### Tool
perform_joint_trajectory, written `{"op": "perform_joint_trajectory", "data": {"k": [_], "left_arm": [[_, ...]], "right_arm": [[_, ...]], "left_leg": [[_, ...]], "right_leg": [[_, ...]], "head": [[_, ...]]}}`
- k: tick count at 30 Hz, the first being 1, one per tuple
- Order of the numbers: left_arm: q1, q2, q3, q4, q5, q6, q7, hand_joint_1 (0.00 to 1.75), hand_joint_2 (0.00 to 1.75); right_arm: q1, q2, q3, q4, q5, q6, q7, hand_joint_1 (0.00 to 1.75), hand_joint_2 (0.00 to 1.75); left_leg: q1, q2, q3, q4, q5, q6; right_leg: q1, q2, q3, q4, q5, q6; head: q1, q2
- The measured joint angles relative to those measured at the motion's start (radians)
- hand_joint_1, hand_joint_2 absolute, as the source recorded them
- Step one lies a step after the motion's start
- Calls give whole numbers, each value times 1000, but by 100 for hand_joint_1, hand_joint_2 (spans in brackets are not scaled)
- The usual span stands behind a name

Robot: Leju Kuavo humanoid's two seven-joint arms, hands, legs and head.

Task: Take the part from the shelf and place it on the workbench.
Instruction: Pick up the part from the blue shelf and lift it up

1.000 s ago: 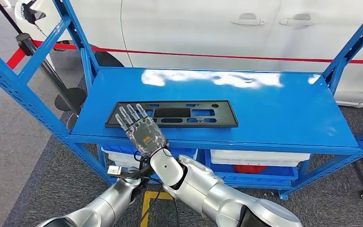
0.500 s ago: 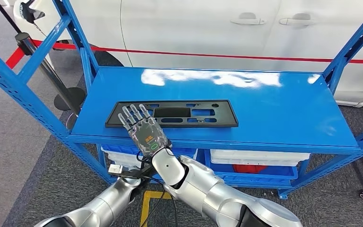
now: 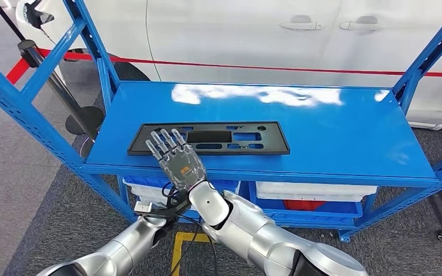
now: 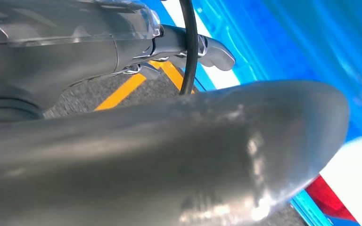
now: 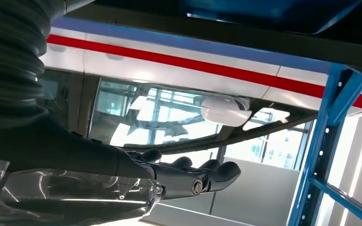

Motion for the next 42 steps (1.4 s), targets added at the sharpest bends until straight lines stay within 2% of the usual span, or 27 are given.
{"op": "perform_joint_trajectory", "data": {"k": [6,11,14,19,24,30,34,37,42], "left_arm": [[-23,69,-37,-10,-27,-61,30,0,0],[-86,159,-98,-9,-68,-208,53,0,0],[-105,204,-110,-7,-43,-216,36,0,0],[-109,259,-111,2,15,-218,102,0,0],[-116,321,-110,13,33,-244,113,0,0],[-126,372,-107,23,62,-295,145,0,0],[-135,441,-86,33,132,-358,172,0,175],[-148,476,-70,46,156,-353,178,0,175],[-167,472,-66,60,113,-325,126,0,175]], "right_arm": [[-2,0,1,-18,-51,-20,-25,0,175],[-2,0,4,-54,-98,-23,-62,0,175],[0,0,10,-60,-107,-26,-61,0,175],[3,0,12,-50,-110,-48,-72,0,175],[4,0,13,-35,-110,-57,-83,0,175],[6,0,13,-29,-109,-55,-95,0,175],[6,0,12,-24,-101,-60,-104,0,175],[5,0,8,-15,-86,-74,-111,0,175],[9,0,-17,-6,-49,-84,-132,0,175]], "left_leg": [[0,0,0,0,0,0],[1,0,0,0,1,-1],[1,0,0,0,1,-1],[1,0,-1,0,1,-1],[0,-1,-1,0,1,0],[1,-2,-2,0,4,-1],[1,-1,-1,0,4,-2],[1,-2,-2,0,4,-2],[1,-4,-3,0,5,-3]], "right_leg": [[0,0,0,0,0,0],[1,0,0,1,0,0],[1,1,0,1,0,-1],[1,0,0,1,0,-1],[1,-1,0,1,1,-1],[1,-3,0,1,2,-2],[2,-1,-1,2,3,-2],[2,-2,-1,2,3,-2],[5,-4,-1,1,3,-2]], "head": [[0,0],[0,0],[0,0],[0,0],[0,0],[1,0],[0,0],[0,0],[1,0]]}}
